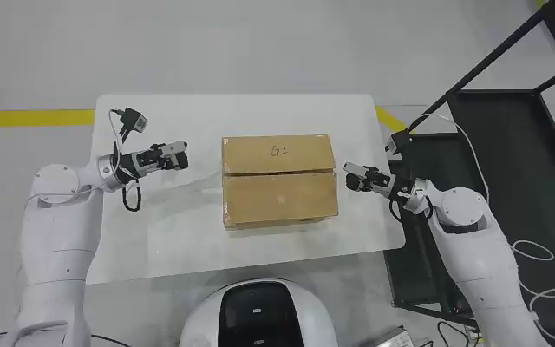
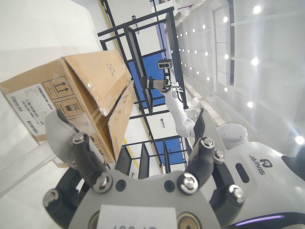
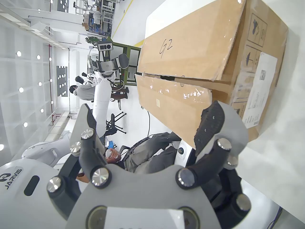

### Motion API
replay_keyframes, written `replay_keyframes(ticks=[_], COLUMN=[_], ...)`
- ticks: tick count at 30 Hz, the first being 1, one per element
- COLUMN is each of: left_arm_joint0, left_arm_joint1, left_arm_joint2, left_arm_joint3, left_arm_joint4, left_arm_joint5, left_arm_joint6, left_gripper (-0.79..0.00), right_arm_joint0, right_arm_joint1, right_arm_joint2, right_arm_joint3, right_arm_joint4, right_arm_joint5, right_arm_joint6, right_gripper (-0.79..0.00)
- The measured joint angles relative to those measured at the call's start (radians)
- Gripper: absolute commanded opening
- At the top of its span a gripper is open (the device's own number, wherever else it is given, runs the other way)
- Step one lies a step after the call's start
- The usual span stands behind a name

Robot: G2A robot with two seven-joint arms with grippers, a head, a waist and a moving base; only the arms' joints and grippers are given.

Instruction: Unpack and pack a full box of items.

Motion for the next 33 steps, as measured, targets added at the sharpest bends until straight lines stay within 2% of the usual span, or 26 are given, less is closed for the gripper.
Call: replay_keyframes(ticks=[5, 9, 20, 33], left_arm_joint0=[0.0, 0.0, 0.0, 0.0], left_arm_joint1=[0.0, 0.0, 0.0, 0.0], left_arm_joint2=[0.0, 0.0, 0.0, 0.0], left_arm_joint3=[0.0, 0.0, 0.0, 0.0], left_arm_joint4=[0.0, 0.0, 0.0, 0.0], left_arm_joint5=[0.0, 0.0, 0.0, 0.0], left_arm_joint6=[0.0, 0.0, 0.0, 0.0], left_gripper=[0.0, 0.0, 0.0, 0.0], right_arm_joint0=[-0.004, 0.001, 0.116, 0.171], right_arm_joint1=[0.0, 0.0, -0.015, -0.023], right_arm_joint2=[0.001, -0.004, -0.123, -0.194], right_arm_joint3=[0.004, 0.031, 0.187, 0.255], right_arm_joint4=[-0.005, -0.026, -0.059, -0.024], right_arm_joint5=[-0.003, -0.043, -0.153, -0.191], right_arm_joint6=[-0.02, -0.026, -0.034, 0.038], right_gripper=[0.0, 0.0, 0.0, 0.0])
